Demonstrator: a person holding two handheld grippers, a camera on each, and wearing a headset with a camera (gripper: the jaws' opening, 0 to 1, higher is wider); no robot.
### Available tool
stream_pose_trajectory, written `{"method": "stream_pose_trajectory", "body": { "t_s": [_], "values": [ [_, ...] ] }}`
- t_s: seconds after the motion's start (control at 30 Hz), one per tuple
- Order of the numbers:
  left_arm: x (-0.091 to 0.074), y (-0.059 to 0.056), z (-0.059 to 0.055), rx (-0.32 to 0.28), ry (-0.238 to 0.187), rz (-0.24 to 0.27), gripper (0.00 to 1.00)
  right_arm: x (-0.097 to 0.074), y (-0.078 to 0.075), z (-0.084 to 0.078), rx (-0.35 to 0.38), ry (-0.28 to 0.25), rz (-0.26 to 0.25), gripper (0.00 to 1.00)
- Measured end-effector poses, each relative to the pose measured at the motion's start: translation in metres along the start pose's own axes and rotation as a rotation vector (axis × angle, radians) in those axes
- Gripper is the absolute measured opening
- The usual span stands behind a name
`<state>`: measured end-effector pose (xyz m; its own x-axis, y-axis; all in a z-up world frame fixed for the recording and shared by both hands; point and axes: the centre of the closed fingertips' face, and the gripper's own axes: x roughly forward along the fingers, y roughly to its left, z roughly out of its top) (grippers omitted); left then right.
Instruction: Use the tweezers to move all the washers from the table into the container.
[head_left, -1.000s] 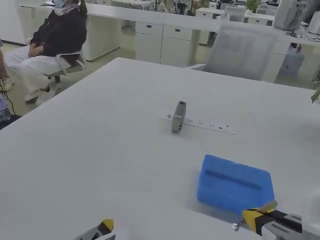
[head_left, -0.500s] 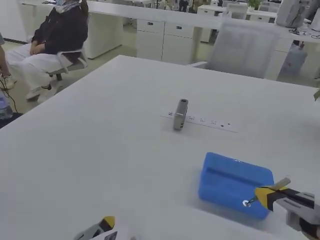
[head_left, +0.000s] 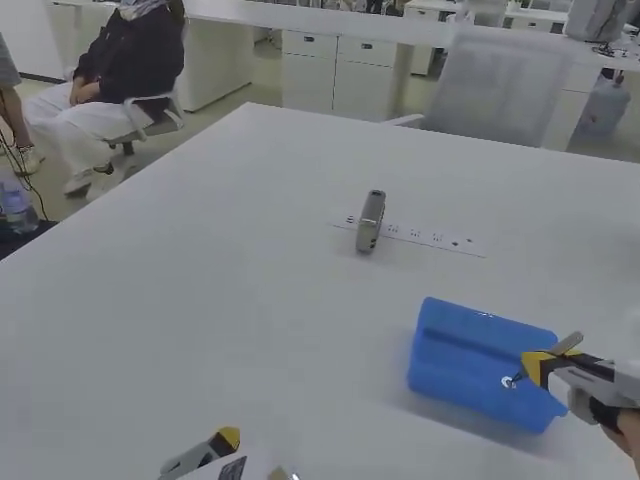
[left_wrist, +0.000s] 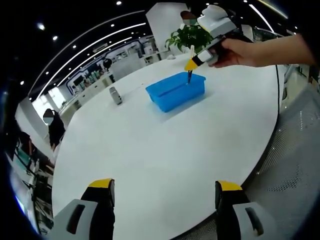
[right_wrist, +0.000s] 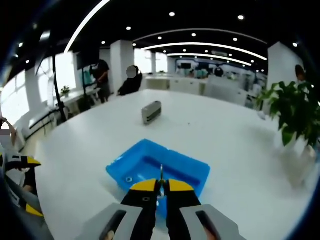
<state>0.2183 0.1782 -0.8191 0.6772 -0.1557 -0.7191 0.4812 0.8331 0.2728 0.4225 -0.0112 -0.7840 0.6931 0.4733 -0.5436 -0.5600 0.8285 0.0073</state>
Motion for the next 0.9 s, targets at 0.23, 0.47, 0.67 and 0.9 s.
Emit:
{"method": "stream_pose_trajectory", "body": {
  "t_s": [0.23,0.47,0.67,0.9],
  "values": [
    [0.001,-0.003,-0.003,0.01,0.023,-0.01,0.83,0.014,-0.002,-0.017,-0.012,0.065,0.006,0.02],
    [-0.001,-0.005,-0.003,-0.018,0.022,-0.032,0.73,0.018,-0.002,-0.025,0.012,0.086,0.005,0.02],
    [-0.004,-0.012,0.001,-0.048,0.006,-0.086,0.66,0.016,-0.005,-0.028,0.054,0.102,0.002,0.03],
    [-0.01,-0.018,0.012,-0.096,-0.018,-0.161,0.52,-0.003,-0.008,-0.008,0.015,0.023,-0.013,0.03]
  ]
}}
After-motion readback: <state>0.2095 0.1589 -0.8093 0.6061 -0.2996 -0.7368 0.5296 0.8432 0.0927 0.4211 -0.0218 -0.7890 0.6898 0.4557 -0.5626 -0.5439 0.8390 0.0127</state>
